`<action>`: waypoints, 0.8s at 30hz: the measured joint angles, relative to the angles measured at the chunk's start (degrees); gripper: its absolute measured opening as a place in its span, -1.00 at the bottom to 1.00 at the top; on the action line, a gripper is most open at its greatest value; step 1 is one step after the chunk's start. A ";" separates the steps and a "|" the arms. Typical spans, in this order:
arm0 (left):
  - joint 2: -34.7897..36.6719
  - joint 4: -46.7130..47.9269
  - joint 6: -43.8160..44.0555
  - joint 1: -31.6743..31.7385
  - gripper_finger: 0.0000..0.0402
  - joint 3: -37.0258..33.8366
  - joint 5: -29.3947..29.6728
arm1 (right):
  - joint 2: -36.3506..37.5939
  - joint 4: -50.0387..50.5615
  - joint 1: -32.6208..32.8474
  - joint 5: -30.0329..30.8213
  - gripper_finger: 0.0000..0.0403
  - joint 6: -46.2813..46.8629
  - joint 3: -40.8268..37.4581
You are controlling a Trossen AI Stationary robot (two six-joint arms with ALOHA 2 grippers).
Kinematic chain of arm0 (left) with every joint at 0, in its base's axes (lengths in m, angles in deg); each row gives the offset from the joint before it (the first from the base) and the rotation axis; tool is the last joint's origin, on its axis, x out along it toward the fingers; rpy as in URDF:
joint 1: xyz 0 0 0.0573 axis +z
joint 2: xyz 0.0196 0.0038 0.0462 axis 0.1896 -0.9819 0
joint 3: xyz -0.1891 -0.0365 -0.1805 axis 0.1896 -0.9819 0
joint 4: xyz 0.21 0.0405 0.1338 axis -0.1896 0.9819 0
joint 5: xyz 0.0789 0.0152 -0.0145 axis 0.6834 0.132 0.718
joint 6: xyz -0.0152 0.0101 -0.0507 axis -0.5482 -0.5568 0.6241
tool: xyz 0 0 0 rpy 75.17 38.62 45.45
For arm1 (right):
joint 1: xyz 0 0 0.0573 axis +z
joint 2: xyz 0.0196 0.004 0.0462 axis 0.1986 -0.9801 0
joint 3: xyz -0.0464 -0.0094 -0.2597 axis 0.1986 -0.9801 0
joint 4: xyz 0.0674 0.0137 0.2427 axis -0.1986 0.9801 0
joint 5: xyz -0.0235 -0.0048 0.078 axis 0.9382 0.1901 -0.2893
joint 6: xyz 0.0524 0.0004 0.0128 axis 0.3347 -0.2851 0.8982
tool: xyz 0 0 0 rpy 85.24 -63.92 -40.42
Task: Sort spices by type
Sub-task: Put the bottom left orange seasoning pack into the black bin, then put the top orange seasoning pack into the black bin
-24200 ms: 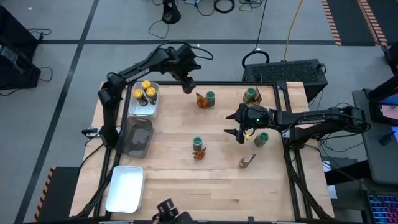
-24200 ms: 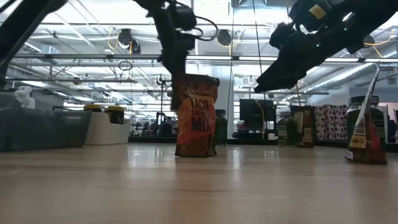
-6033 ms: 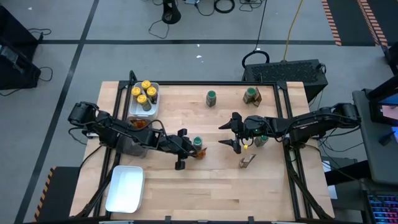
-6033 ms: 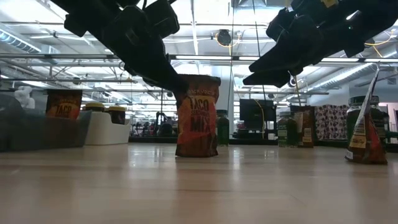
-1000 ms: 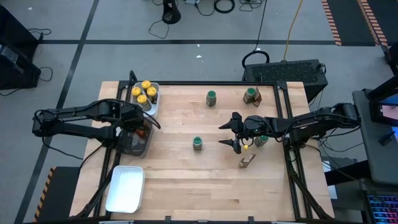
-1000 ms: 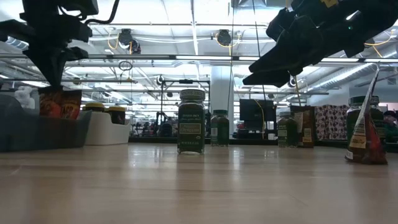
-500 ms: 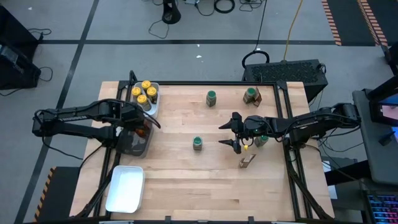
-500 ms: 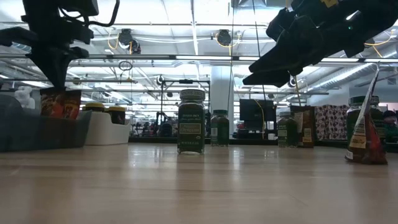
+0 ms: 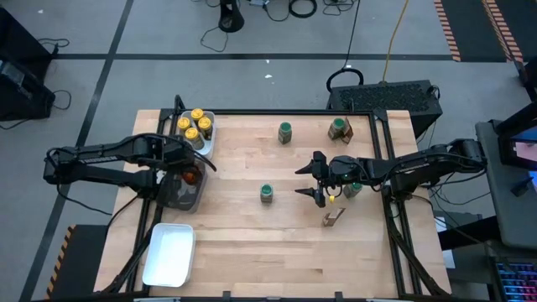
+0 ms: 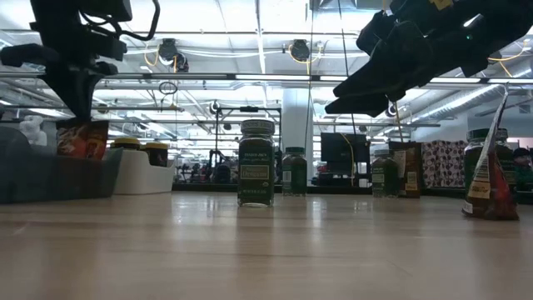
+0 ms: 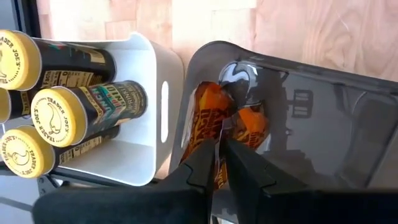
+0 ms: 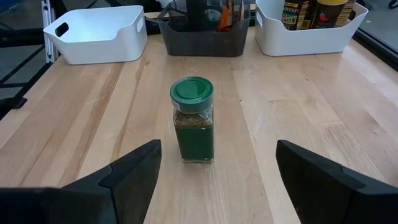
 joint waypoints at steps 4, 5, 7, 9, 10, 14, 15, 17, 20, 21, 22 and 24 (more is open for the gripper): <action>0.00 -0.02 0.02 0.00 -0.76 -0.02 3.16 | 0.00 0.00 0.02 -0.01 0.49 -0.01 0.00; 0.00 0.00 0.04 0.00 -0.75 -0.04 3.92 | 0.00 0.00 0.01 -0.01 0.49 0.00 0.00; 0.00 -0.02 0.06 0.00 -0.71 -0.04 5.15 | 0.00 0.00 0.00 0.00 0.49 0.00 0.00; 0.00 -0.34 0.20 0.00 -0.63 -0.04 6.12 | 0.00 0.00 0.00 0.00 0.49 0.00 0.00; 0.00 -0.81 0.60 0.00 -0.58 -0.04 6.40 | 0.01 0.00 0.02 -0.01 0.49 -0.01 0.00; 0.00 -3.48 2.95 0.00 -0.32 -0.04 7.03 | 0.00 0.01 0.00 -0.01 0.49 -0.15 0.00; 0.00 -3.94 2.97 0.00 -0.25 -0.04 7.03 | 0.00 0.02 0.01 -0.01 0.49 -0.22 0.00; 0.00 -4.60 2.97 0.00 -0.12 -0.04 7.02 | 0.02 0.02 0.02 -0.02 0.49 -0.22 0.00; 0.00 -4.63 2.95 0.00 0.02 -0.04 7.03 | 0.01 0.08 0.00 -0.01 0.49 -0.22 0.00; 0.00 -4.66 2.95 0.00 0.05 -0.04 7.03 | 0.01 0.09 0.02 -0.01 0.49 -0.23 0.00; 0.00 -4.63 2.95 0.00 0.07 -0.04 7.03 | 0.00 0.09 0.02 -0.02 0.49 -0.22 0.00; -0.02 -4.49 2.99 0.00 0.09 0.06 7.03 | 0.00 0.09 0.00 0.00 0.49 -0.24 0.00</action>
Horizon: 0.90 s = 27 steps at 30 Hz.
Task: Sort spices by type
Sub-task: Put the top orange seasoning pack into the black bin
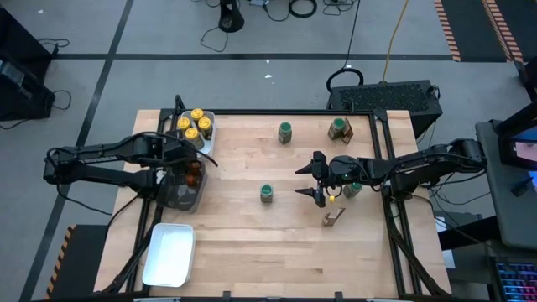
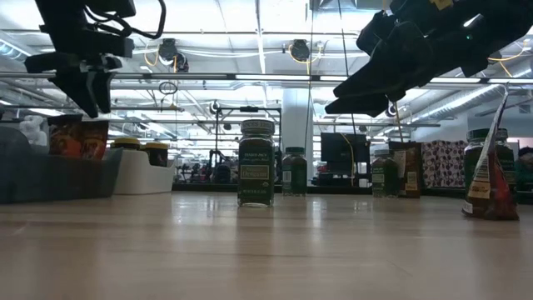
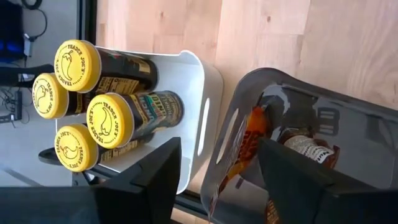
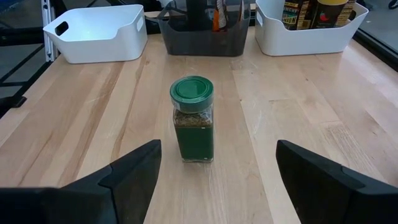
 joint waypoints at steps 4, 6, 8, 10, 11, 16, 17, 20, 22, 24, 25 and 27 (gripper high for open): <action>0.00 -0.80 -0.02 0.00 0.09 1.62 -0.02 | 0.00 0.00 0.01 0.00 0.49 0.00 0.00; 0.00 -1.57 -0.04 0.00 0.09 3.30 -0.02 | 0.01 0.00 0.02 0.00 0.49 0.00 0.00; 0.02 -3.38 -0.04 0.00 0.09 5.41 -0.06 | 0.00 -0.01 0.02 -0.01 0.49 0.00 0.00; 0.02 -6.11 -0.04 0.02 0.09 7.27 -1.63 | 0.00 -0.02 0.02 0.00 0.49 0.02 0.00; 0.02 -8.05 -0.02 0.02 0.09 8.19 -3.20 | 0.00 -0.02 0.01 0.00 0.49 0.02 0.00; 0.00 -23.86 0.01 0.02 0.09 8.70 -16.41 | 0.02 -0.04 0.00 0.00 0.49 -0.17 0.01; -0.07 -27.80 0.04 0.00 0.09 8.12 -18.96 | 0.02 -0.04 0.00 0.00 0.49 -0.28 0.00; -1.58 -36.54 0.14 -0.62 0.09 6.80 -24.68 | 0.02 -0.06 0.00 0.00 0.49 -0.39 0.00; -3.56 -39.51 0.53 -1.73 0.09 6.58 -25.87 | 0.02 -0.06 0.00 0.00 0.49 -0.39 0.02; -5.75 -43.03 1.39 -3.26 0.09 6.58 -26.15 | 0.01 -0.05 0.00 0.03 0.49 -0.39 0.00; -7.04 -44.11 1.44 -4.08 0.09 6.58 -26.23 | 0.02 -0.06 0.00 0.03 0.49 -0.39 0.00; -9.89 -46.28 1.28 -5.98 0.09 6.58 -26.29 | 0.02 -0.07 0.00 0.12 0.49 -0.41 0.00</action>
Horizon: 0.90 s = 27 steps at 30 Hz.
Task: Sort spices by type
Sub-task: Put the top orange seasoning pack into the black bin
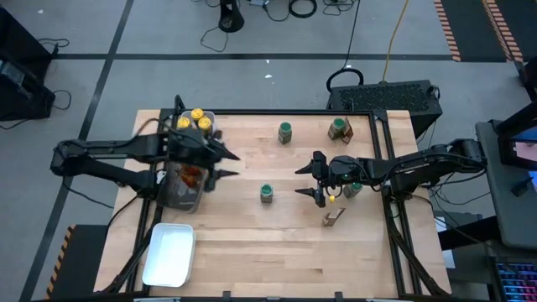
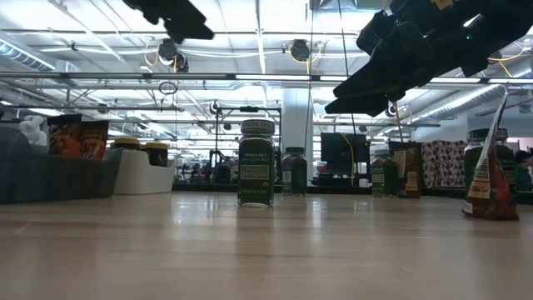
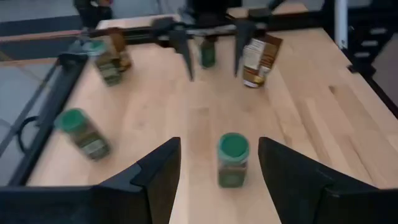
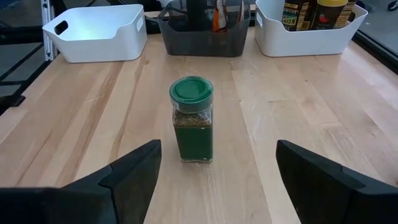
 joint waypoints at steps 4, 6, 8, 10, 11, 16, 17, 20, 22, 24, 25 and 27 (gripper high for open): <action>-4.52 -3.72 -2.77 -3.80 0.09 0.00 -0.03 | 0.00 0.00 -0.02 0.08 0.49 -0.58 0.00; -6.29 -6.09 -2.97 -5.28 0.09 0.00 0.48 | 0.00 0.00 -0.02 0.10 0.49 -0.82 0.00; -8.24 -9.33 -2.81 -6.64 0.09 0.00 0.68 | 0.00 -0.04 0.00 0.10 0.49 -0.84 0.00; -10.49 -13.55 -2.79 -8.13 0.09 0.00 0.87 | 0.00 -0.05 -0.02 0.18 0.49 -0.84 0.00; -11.77 -15.95 -2.79 -9.00 0.09 0.00 0.87 | 0.00 -0.06 -0.02 0.21 0.49 -0.84 0.01; -18.69 -27.40 -2.84 -13.32 0.09 0.04 0.87 | 0.00 -0.04 0.00 2.30 0.49 -0.86 0.00; -20.09 -28.46 -2.95 -14.24 0.09 0.31 0.91 | 0.00 -0.02 -0.02 3.43 0.49 -0.84 0.00; -23.87 -32.24 -3.27 -16.29 0.09 1.55 1.42 | 0.00 0.06 -0.02 7.26 0.49 -0.84 0.00; -26.21 -35.45 -3.23 -17.19 0.09 2.48 3.17 | 0.00 0.30 -0.02 9.51 0.49 -0.85 0.00; -28.67 -39.80 -2.96 -17.65 0.09 3.09 5.23 | 0.00 0.39 -0.02 11.24 0.49 -0.84 0.00; -29.86 -41.75 -2.94 -17.69 0.09 3.32 5.66 | 0.00 0.39 -0.02 12.07 0.49 -0.85 0.00; -32.18 -44.36 -2.95 -17.67 0.09 4.20 5.96 | 0.00 0.37 -0.02 13.54 0.49 -0.52 0.00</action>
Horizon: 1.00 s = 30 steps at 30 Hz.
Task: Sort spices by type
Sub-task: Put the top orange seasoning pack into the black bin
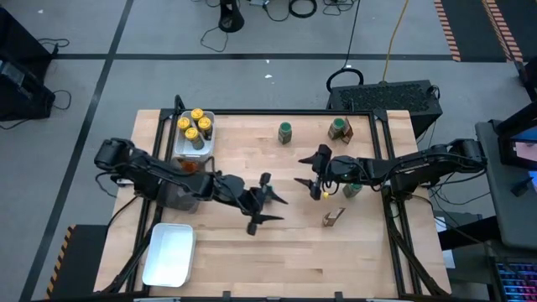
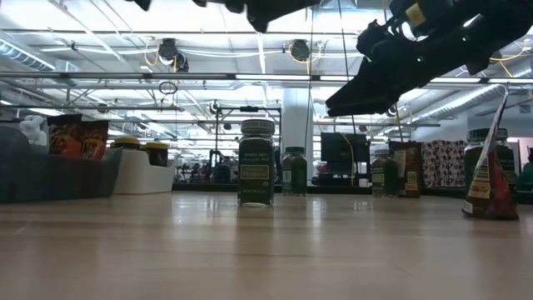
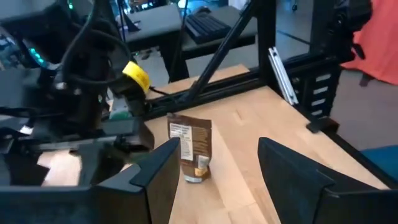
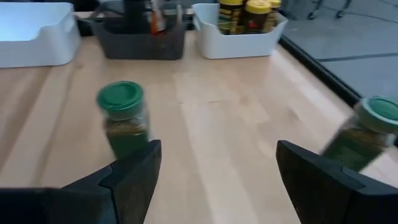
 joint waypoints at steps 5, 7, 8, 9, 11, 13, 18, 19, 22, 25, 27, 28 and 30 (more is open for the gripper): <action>-1.89 3.51 -1.11 0.63 0.09 2.85 1.64 | 1.72 1.38 -0.07 3.25 0.49 0.97 0.77; -1.86 4.75 -1.41 1.26 0.09 3.67 1.80 | 4.21 4.67 -0.49 3.24 0.49 0.97 2.87; -1.64 5.26 -1.41 1.55 0.09 3.88 1.82 | 5.74 7.73 -0.78 3.24 0.49 1.01 4.34; -1.27 6.02 -1.39 1.82 0.09 3.91 1.84 | 7.19 11.38 -1.16 3.51 0.49 1.06 5.99; -0.37 6.89 -1.42 2.52 0.09 3.98 1.85 | 9.73 20.02 -1.82 5.38 0.49 1.12 9.68; 0.83 9.51 -1.45 3.38 0.09 4.04 1.84 | 11.81 28.18 -2.48 7.67 0.49 1.20 13.09; 4.38 20.64 -1.43 6.54 0.09 4.04 1.87 | 15.51 44.86 -4.31 13.68 0.49 3.74 20.54; 5.14 22.60 -1.43 7.12 0.09 4.04 2.02 | 15.95 47.77 -4.69 15.02 0.49 4.47 21.84; 7.58 25.63 -1.45 8.74 0.09 3.20 1.96 | 17.28 56.28 -6.47 18.92 0.49 6.76 25.52; 11.13 24.39 -1.87 10.55 0.09 -0.29 2.00 | 17.95 62.02 -9.36 20.17 0.49 8.71 27.84; 13.86 22.76 -1.81 11.94 0.09 -2.92 2.36 | 18.11 63.97 -11.44 19.96 0.49 8.87 28.52; 15.46 22.09 -1.72 12.59 0.09 -4.55 2.50 | 18.14 64.64 -12.54 19.54 0.49 8.78 28.57; 18.38 20.28 -1.52 13.91 0.09 -7.46 2.58 | 18.16 66.59 -14.65 19.35 0.49 8.64 28.57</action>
